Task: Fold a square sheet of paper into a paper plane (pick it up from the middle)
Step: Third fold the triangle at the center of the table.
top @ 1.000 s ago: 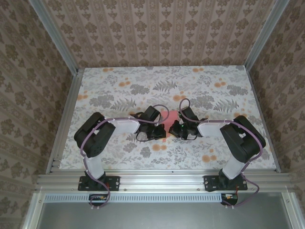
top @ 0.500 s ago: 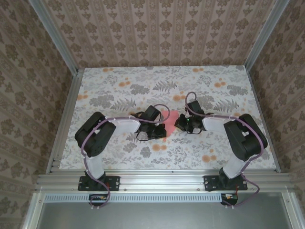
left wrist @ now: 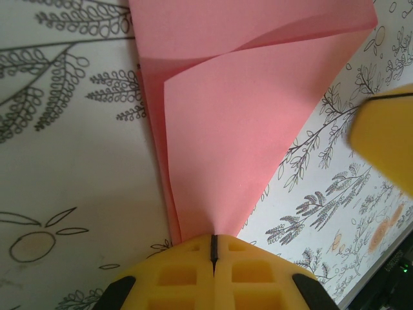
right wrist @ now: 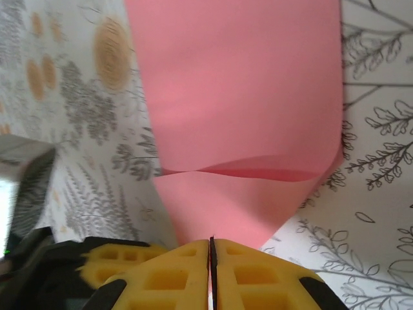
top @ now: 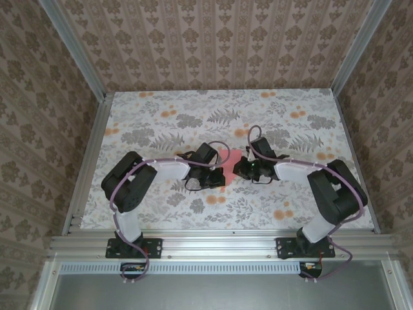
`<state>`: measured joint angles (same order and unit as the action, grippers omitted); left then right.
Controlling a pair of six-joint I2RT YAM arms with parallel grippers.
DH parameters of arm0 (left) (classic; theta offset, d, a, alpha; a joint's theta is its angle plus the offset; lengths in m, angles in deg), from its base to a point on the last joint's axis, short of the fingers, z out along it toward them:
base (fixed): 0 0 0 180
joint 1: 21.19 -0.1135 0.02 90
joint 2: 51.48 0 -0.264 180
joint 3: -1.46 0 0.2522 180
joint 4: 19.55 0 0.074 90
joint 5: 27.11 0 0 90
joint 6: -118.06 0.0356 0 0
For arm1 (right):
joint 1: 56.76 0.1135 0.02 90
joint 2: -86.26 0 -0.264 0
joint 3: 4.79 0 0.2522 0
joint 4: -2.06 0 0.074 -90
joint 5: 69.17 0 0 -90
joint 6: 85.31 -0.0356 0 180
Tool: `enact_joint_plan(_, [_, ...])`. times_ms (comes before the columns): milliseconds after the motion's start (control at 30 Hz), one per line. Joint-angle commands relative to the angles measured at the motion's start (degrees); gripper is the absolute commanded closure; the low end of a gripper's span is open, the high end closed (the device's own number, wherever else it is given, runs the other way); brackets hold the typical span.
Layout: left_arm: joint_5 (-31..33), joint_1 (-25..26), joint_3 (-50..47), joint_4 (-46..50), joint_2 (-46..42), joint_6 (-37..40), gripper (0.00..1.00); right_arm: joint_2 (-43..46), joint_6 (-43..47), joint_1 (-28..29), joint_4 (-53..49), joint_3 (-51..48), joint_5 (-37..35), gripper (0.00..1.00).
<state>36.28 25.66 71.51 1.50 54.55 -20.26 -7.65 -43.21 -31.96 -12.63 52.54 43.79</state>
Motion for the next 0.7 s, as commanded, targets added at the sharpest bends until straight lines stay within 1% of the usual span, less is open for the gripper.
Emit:
enact_joint_plan(0, [3.8,0.1,-2.0,8.0,2.1,0.5,0.99,-3.1,1.1,0.1,-2.6,2.9,0.9,0.89])
enact_joint_plan(100, [3.8,0.0,-1.8,8.7,2.2,1.0,0.99,-5.3,1.9,-0.4,-3.5,4.5,0.7,0.9])
enact_joint_plan(400, [4.2,-0.1,-2.1,11.9,2.8,3.3,0.99,-10.4,3.4,-4.3,-6.0,7.2,-2.9,0.9])
enact_joint_plan(667, [4.7,-0.1,-2.8,12.2,2.9,3.7,0.99,-11.0,5.1,-8.6,-4.8,7.2,-3.8,0.9])
